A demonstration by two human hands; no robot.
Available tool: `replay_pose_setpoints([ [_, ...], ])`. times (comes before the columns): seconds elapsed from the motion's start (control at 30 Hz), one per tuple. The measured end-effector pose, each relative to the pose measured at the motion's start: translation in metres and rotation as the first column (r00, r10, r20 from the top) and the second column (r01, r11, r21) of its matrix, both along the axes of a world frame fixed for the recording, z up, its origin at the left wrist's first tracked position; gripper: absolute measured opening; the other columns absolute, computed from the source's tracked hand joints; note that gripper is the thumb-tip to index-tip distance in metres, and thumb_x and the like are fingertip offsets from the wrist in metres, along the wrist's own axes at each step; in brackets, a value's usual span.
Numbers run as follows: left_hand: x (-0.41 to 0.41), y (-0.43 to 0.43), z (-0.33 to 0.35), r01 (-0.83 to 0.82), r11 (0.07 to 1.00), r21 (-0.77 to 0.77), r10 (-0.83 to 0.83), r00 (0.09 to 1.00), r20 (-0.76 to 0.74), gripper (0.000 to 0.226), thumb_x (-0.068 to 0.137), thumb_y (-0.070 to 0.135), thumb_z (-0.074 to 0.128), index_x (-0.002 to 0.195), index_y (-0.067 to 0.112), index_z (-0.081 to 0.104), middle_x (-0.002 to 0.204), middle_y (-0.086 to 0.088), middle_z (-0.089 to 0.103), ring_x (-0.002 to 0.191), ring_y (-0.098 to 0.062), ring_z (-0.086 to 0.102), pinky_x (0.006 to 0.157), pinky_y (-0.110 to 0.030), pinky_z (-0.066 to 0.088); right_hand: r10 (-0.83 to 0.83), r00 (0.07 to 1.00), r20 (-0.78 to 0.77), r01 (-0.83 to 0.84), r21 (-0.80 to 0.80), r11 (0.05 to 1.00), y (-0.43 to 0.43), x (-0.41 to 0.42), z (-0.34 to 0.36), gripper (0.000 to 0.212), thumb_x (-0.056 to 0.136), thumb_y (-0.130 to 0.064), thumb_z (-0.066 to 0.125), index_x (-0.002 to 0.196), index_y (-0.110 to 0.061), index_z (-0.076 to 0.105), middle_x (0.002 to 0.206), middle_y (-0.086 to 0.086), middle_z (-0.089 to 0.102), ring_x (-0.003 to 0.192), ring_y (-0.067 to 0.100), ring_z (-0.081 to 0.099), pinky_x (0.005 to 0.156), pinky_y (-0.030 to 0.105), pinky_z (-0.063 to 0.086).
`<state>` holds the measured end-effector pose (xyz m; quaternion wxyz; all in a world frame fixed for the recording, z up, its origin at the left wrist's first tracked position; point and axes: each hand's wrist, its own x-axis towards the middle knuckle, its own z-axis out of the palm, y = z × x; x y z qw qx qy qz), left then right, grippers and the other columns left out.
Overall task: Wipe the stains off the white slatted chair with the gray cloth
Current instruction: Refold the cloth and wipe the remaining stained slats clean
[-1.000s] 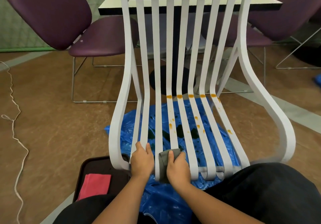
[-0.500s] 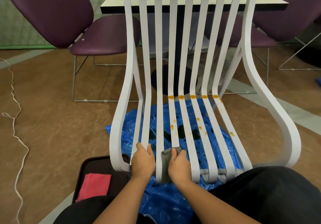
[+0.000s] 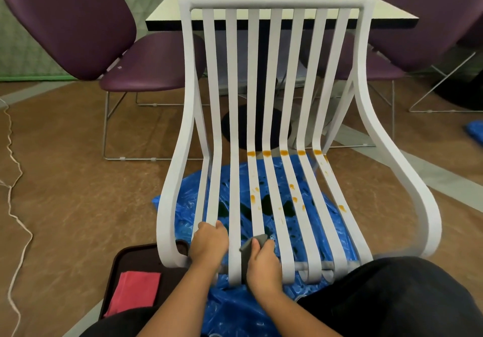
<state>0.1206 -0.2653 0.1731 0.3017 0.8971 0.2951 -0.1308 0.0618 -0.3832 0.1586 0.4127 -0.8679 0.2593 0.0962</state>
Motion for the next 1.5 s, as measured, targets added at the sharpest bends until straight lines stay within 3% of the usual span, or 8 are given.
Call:
replay_pose_setpoints([
  [0.13, 0.011, -0.003, 0.004, 0.060, 0.997, 0.056, -0.062, 0.998, 0.019, 0.048, 0.104, 0.045, 0.033, 0.135, 0.009, 0.041, 0.116, -0.012, 0.063, 0.103, -0.031, 0.061, 0.072, -0.038, 0.040, 0.009, 0.999, -0.046, -0.007, 0.029, 1.000, -0.002, 0.005, 0.003, 0.037, 0.105, -0.049, 0.028, 0.099, -0.016, 0.044, 0.079, 0.001, 0.062, 0.073, 0.019, 0.061, 0.066, 0.037, 0.049],
  [0.37, 0.009, -0.004, -0.009, 0.056, 0.991, 0.122, -0.069, 0.991, 0.110, 0.043, 0.104, 0.048, 0.032, 0.125, 0.012, 0.043, 0.089, -0.002, 0.055, 0.079, -0.022, 0.055, 0.062, -0.035, 0.044, 0.064, 0.983, -0.170, -0.045, 0.111, 0.993, -0.009, 0.050, 0.014, 0.032, 0.108, -0.039, 0.028, 0.118, -0.011, 0.042, 0.085, -0.003, 0.050, 0.082, 0.019, 0.053, 0.074, 0.034, 0.041],
  [0.53, 0.012, -0.006, -0.011, 0.043, 0.989, 0.139, -0.059, 0.992, 0.110, 0.044, 0.104, 0.050, 0.032, 0.125, 0.013, 0.043, 0.088, -0.001, 0.054, 0.077, -0.021, 0.054, 0.061, -0.035, 0.044, 0.055, 0.981, -0.184, -0.028, 0.151, 0.988, -0.007, 0.100, 0.017, 0.036, 0.108, -0.036, 0.029, 0.126, -0.007, 0.041, 0.112, 0.011, 0.060, 0.102, 0.029, 0.059, 0.086, 0.041, 0.048],
  [0.67, 0.014, -0.006, -0.009, 0.053, 0.991, 0.123, -0.066, 0.993, 0.100, 0.043, 0.105, 0.048, 0.032, 0.125, 0.012, 0.042, 0.090, -0.001, 0.053, 0.078, -0.020, 0.053, 0.061, -0.035, 0.042, 0.045, 0.975, -0.218, 0.003, 0.215, 0.977, -0.009, 0.124, 0.023, 0.039, 0.109, -0.033, 0.031, 0.135, -0.004, 0.036, 0.131, 0.018, 0.054, 0.120, 0.033, 0.054, 0.086, 0.036, 0.038],
  [0.9, 0.028, 0.008, -0.018, 0.002, 0.980, -0.201, 0.023, 0.993, 0.120, 0.031, 0.101, 0.047, 0.047, 0.104, 0.017, 0.049, 0.104, -0.006, 0.065, 0.087, -0.023, 0.062, 0.078, -0.041, 0.057, 0.075, 0.984, -0.159, -0.034, 0.249, 0.968, -0.014, 0.072, 0.011, 0.032, 0.108, -0.038, 0.031, 0.118, -0.010, 0.043, 0.112, 0.011, 0.059, 0.096, 0.024, 0.056, 0.080, 0.037, 0.043],
  [1.1, 0.023, 0.003, -0.016, 0.026, 1.000, 0.011, -0.027, 0.990, 0.136, 0.057, 0.094, 0.071, 0.036, 0.100, 0.017, 0.051, 0.097, -0.002, 0.057, 0.078, -0.017, 0.055, 0.054, -0.031, 0.038, 0.060, 0.985, -0.164, -0.023, 0.217, 0.976, -0.013, 0.064, 0.009, 0.033, 0.108, -0.040, 0.031, 0.118, -0.011, 0.044, 0.106, 0.008, 0.059, 0.095, 0.024, 0.057, 0.079, 0.035, 0.043],
  [1.37, 0.024, 0.002, -0.017, -0.021, 0.998, -0.051, 0.028, 0.990, 0.140, 0.055, 0.101, 0.062, 0.029, 0.112, 0.015, 0.055, 0.092, 0.001, 0.055, 0.083, -0.021, 0.055, 0.066, -0.035, 0.044, 0.029, 0.981, -0.193, 0.031, 0.299, 0.954, -0.012, 0.135, 0.017, 0.045, 0.109, -0.037, 0.032, 0.141, -0.005, 0.035, 0.134, 0.018, 0.053, 0.120, 0.033, 0.053, 0.086, 0.037, 0.040],
  [1.5, 0.025, 0.001, -0.015, 0.005, 1.000, -0.016, -0.003, 0.990, 0.141, 0.052, 0.102, 0.059, 0.029, 0.119, 0.015, 0.050, 0.093, 0.001, 0.054, 0.083, -0.021, 0.054, 0.067, -0.035, 0.044, 0.023, 0.985, -0.174, 0.031, 0.298, 0.954, -0.012, 0.142, 0.013, 0.045, 0.108, -0.038, 0.032, 0.139, -0.006, 0.037, 0.131, 0.017, 0.054, 0.105, 0.028, 0.052, 0.087, 0.039, 0.041],
])
